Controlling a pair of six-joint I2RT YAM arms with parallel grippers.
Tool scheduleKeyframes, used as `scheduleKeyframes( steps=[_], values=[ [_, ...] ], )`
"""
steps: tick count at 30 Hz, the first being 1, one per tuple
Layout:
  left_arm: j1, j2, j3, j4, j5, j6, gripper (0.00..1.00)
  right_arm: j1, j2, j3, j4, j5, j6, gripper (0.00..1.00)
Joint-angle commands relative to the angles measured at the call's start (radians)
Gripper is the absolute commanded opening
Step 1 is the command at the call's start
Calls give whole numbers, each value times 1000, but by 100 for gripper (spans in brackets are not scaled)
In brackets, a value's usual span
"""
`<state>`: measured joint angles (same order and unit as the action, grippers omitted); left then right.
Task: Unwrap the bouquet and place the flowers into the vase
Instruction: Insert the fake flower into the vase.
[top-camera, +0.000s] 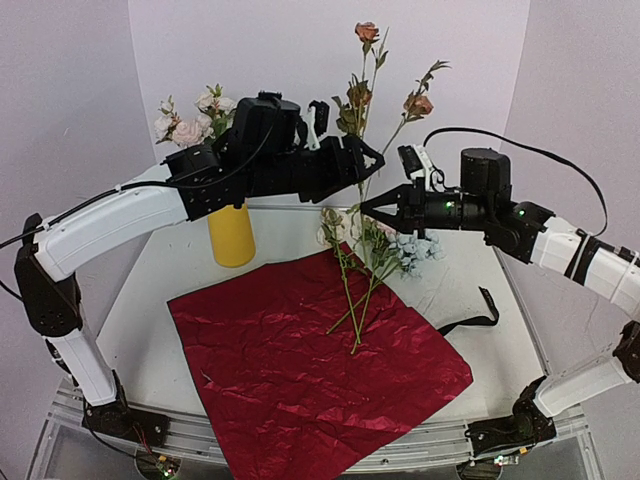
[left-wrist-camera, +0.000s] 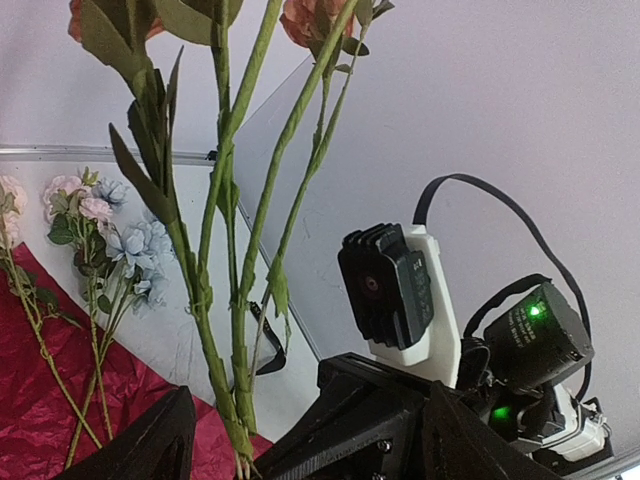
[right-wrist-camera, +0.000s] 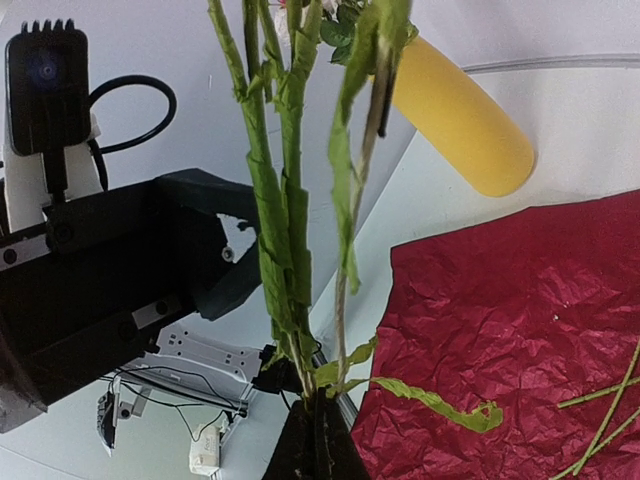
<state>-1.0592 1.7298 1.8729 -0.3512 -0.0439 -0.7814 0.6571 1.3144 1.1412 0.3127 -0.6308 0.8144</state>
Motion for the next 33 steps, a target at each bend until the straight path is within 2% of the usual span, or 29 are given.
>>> scheduleKeyframes(
  steps=[1,7,12,15,20,23,24,27,29,30,33],
  values=[
    [5,27,76,11,15,24,75,20,-34,10,17,-9,-24,0],
    [5,51,102,-2,17,33,61,51,-33,0,16,0,-23,0],
    [5,50,93,-21,5,41,41,69,-38,-6,14,6,-26,0],
    [5,50,89,-25,1,41,39,73,-41,-10,10,5,-29,0],
    [5,50,78,-31,9,43,47,76,-38,-9,4,-5,-39,0],
    [5,46,63,-41,9,41,45,76,-37,-6,1,-6,-47,0],
    [5,45,60,-44,6,41,42,76,-38,-4,0,-6,-49,0],
    [7,38,48,-49,-5,42,20,76,-35,0,-3,-7,-55,0],
    [7,33,43,-51,-15,43,12,77,-34,0,-6,-8,-59,0],
    [7,31,40,-53,-18,42,13,77,-34,0,-7,-9,-61,0],
    [10,33,38,-55,-2,42,36,77,-32,3,-11,-14,-66,0]
  ],
)
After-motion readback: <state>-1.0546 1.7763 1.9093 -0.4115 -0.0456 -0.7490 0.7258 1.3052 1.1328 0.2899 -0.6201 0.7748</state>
